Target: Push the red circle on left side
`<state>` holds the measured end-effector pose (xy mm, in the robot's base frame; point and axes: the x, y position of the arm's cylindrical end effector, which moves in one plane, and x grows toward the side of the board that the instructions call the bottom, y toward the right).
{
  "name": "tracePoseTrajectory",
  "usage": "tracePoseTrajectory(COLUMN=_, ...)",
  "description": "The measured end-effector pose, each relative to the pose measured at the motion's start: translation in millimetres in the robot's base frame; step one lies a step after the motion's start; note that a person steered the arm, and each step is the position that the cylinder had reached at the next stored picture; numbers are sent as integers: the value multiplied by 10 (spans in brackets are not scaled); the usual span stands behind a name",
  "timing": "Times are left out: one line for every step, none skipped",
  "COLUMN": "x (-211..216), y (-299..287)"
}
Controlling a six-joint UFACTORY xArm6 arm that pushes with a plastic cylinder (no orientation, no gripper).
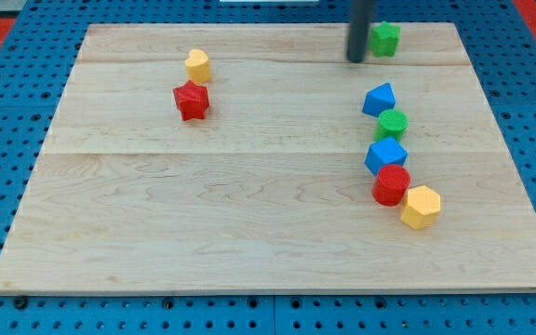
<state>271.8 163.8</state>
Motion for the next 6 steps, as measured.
tracePoseTrajectory(x=505, y=731)
tracePoseTrajectory(x=1377, y=782)
tracePoseTrajectory(x=2330, y=740)
tracePoseTrajectory(x=2424, y=238)
tracePoseTrajectory(x=2424, y=-492)
tracePoseTrajectory(x=2212, y=-734)
